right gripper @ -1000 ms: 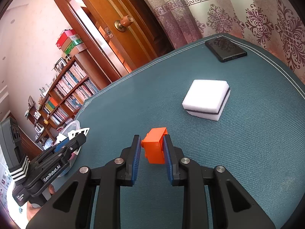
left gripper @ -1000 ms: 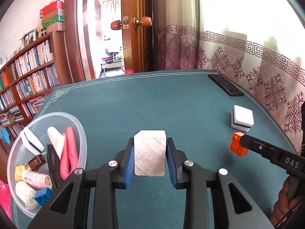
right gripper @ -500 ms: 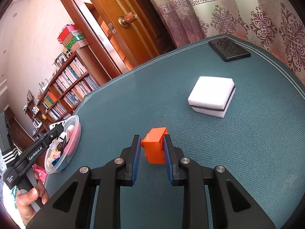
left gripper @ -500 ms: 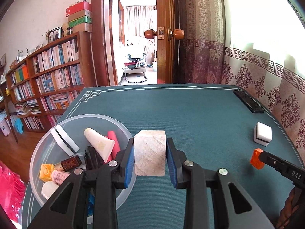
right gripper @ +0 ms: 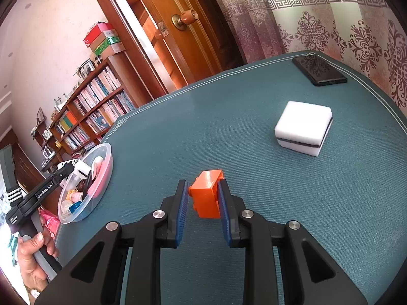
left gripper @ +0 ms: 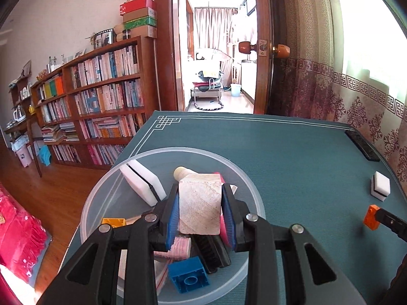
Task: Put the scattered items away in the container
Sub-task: 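Carry the folded white card toward the bowl with the left tool while the right tool carries the orange block, then open the left tool to drop the card while the right tool lowers the orange block into the bowl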
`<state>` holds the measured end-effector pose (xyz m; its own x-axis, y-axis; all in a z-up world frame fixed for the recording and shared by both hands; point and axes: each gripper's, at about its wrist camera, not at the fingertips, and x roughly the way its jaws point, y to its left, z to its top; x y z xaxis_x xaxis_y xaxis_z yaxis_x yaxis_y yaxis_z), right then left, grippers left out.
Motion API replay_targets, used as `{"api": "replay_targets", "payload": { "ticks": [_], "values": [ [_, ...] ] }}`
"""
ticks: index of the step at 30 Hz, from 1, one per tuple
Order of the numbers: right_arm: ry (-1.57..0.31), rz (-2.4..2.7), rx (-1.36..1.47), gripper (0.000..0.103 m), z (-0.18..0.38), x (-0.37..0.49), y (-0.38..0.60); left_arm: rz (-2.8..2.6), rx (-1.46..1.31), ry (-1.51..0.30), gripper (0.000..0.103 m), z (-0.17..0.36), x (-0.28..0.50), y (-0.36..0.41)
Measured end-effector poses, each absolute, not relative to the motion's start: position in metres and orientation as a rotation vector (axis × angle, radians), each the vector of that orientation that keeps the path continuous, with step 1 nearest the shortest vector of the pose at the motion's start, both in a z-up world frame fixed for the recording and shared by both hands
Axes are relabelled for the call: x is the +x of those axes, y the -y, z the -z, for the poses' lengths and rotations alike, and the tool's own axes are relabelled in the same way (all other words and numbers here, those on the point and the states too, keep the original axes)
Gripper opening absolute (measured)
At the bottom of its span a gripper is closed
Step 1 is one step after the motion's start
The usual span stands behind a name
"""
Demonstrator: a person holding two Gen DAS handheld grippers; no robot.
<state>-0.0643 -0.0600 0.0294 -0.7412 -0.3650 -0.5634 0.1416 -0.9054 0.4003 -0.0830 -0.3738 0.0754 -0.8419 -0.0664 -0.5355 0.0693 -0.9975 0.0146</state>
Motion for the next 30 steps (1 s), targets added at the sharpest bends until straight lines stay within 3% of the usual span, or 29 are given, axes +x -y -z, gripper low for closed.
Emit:
{"api": "replay_targets", "payload": {
  "ticks": [16, 30],
  "values": [
    [0.346, 2.499, 0.853, 0.026, -0.076, -0.083, 0.162, 2.847, 0.867, -0.152, 0.035, -0.062, -0.089, 0.422],
    [0.292, 2.327, 0.874, 0.026, -0.069, -0.093, 0.253, 2.820, 0.879, -0.191, 0.035, -0.056, -0.089, 0.435]
  ]
}}
